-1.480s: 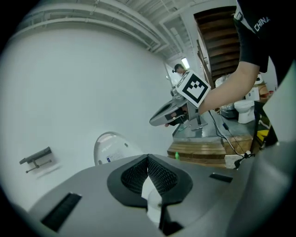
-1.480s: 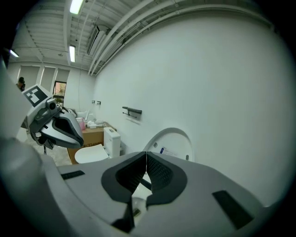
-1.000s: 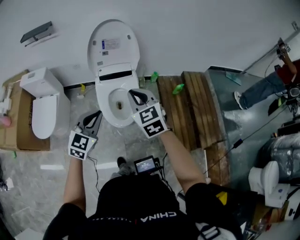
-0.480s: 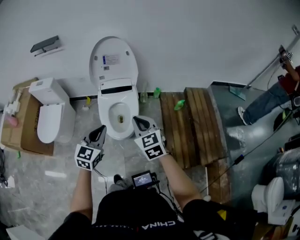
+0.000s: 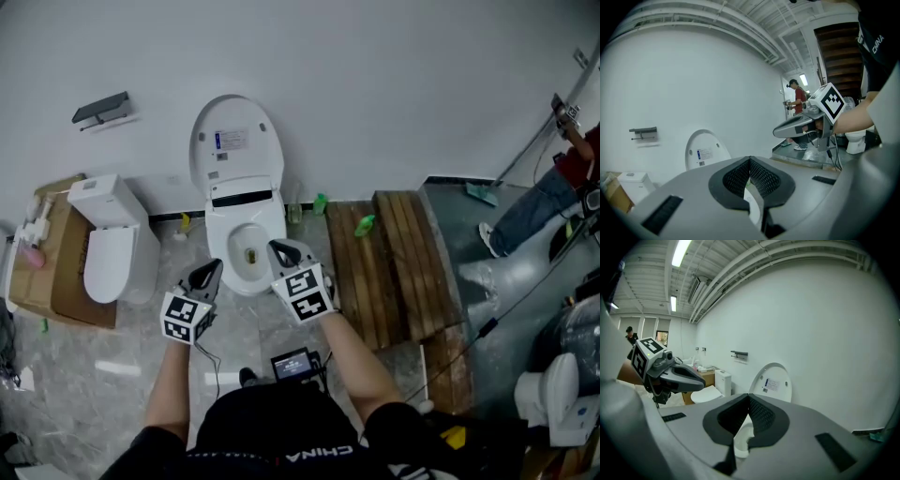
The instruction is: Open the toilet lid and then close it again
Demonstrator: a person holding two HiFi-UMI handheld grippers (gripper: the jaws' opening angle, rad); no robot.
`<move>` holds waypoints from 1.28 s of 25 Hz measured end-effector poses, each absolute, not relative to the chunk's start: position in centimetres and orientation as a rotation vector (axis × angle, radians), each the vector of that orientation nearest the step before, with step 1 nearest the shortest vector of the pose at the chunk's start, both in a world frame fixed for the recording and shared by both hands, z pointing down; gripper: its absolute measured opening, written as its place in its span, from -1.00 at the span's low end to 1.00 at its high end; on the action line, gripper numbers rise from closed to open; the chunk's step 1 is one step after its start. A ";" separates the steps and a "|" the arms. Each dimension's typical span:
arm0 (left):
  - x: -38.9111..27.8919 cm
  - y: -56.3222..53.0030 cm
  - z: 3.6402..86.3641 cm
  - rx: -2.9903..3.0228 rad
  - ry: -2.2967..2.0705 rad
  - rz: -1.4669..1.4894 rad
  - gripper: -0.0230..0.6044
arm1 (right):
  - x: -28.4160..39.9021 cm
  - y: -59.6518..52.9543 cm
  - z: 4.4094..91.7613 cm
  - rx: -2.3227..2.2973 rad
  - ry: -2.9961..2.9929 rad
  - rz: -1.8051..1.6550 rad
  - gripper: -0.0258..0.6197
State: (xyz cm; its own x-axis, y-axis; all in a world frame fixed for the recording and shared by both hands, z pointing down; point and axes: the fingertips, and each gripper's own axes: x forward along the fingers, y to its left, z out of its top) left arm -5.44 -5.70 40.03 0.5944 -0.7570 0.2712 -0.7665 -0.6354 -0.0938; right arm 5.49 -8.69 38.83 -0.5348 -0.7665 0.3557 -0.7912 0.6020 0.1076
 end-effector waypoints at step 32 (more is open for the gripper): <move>-5.5 -6.2 39.9 2.754 -1.350 0.434 -0.90 | 5.7 -8.3 40.1 1.199 -2.451 0.116 -0.88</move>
